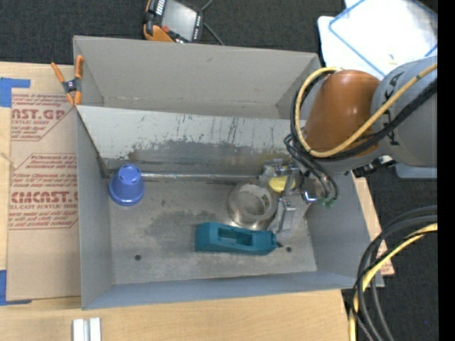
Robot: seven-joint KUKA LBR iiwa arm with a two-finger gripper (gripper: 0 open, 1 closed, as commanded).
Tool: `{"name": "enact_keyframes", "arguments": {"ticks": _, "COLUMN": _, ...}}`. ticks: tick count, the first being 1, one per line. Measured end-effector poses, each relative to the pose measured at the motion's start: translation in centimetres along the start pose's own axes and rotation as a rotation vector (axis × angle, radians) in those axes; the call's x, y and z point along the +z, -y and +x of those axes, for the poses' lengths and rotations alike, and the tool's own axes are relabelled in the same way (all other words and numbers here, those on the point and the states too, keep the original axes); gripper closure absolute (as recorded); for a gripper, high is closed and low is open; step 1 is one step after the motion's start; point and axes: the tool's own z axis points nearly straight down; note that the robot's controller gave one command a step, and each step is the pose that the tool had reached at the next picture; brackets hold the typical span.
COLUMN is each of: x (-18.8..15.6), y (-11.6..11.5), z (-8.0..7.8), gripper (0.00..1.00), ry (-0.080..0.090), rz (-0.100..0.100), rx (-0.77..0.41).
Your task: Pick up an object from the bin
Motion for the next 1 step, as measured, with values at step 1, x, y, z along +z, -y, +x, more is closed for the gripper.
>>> {"name": "enact_keyframes", "arguments": {"ticks": 1, "x": 0.00, "y": 0.00, "z": 0.00, "gripper": 0.00, "ry": 0.000, "rz": 0.000, "rx": 0.000}}
